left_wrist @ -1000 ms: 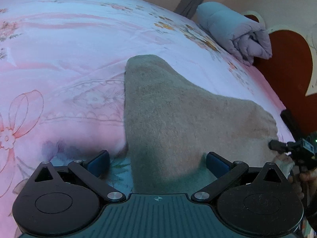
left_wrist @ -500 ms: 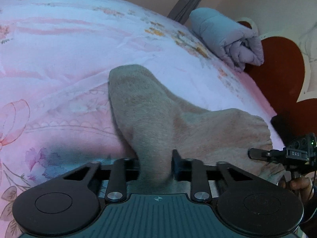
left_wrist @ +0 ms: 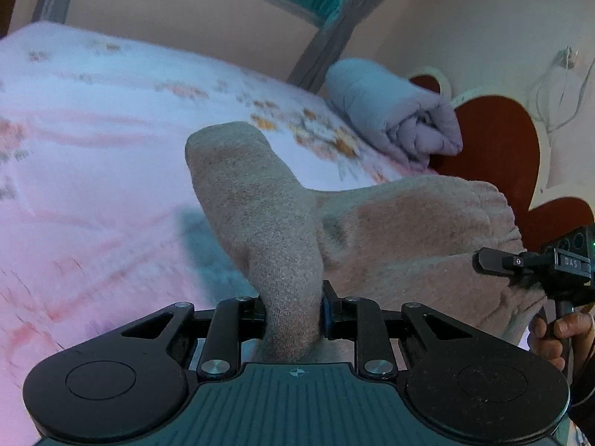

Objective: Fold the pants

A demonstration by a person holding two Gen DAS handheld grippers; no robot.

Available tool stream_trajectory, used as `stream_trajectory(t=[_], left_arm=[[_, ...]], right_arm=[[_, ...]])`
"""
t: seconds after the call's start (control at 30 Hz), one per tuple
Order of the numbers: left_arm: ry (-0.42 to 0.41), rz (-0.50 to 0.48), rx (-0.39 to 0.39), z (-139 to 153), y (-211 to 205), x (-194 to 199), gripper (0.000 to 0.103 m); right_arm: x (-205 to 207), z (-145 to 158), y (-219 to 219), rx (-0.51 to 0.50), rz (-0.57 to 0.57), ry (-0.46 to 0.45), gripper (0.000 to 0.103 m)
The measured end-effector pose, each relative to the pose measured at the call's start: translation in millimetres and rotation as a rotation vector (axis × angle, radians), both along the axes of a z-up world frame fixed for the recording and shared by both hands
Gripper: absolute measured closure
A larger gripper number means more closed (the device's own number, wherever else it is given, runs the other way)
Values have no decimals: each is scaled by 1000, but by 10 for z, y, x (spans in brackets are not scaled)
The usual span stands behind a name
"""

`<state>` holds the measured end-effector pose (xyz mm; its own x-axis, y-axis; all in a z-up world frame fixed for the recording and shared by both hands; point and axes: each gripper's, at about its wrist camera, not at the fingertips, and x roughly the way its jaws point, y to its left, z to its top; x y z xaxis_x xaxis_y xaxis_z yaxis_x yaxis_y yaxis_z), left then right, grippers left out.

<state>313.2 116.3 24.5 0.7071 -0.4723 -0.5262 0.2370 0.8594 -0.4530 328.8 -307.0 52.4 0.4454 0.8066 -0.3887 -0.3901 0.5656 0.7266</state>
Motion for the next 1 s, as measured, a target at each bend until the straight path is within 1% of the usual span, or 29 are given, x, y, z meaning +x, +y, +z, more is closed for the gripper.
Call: stream_trajectory(t=[0.07,0.2,0.3,0.4,0.5,0.6,0.67,0.73,0.77,0.8,0.83,0.87,0.9,0.93,1.0], left_arm=[[-21,14,11,112,118,41,79],[-47,45,41,260,365,223,79],[-53,67,62,295,571,447,79],[-53,90,79,263,769,747,79],[-37,110,99,141,936,1098,79],[-4,132,93,-66,1042,1485,79],[26,132,97,-258,1107,1736,79],[63,143,107,-540,1087,1909,77],[87,153,101,-707,1118,2016,70],[99,174,100,-846,1137,2069,41],[95,207,104,-963,1154,2084,18],[65,232,112,-1049,1157,2057,12],[36,237,124,-1104,1137,2020,6],[16,237,140,-1124,1116,1985,3],[21,252,182,-1086,1103,1942,0]], right_arm=[[101,73,97,14,3,-10,63],[420,107,336,39,18,-19,63],[743,51,536,60,30,-12,63],[1084,-43,738,71,42,1,63],[1437,-167,928,69,58,12,63],[1820,-380,1066,75,57,48,63],[2044,-595,1099,78,48,80,63],[2250,-874,1114,73,28,135,63],[2330,-1022,1105,44,4,155,62],[2393,-1178,1088,0,-27,178,57],[2448,-1361,1059,-36,-52,214,57],[2463,-1519,997,14,-49,227,57],[2454,-1574,951,49,-39,216,57],[2433,-1577,938,49,-22,202,57],[2402,-1522,910,28,-5,194,53]])
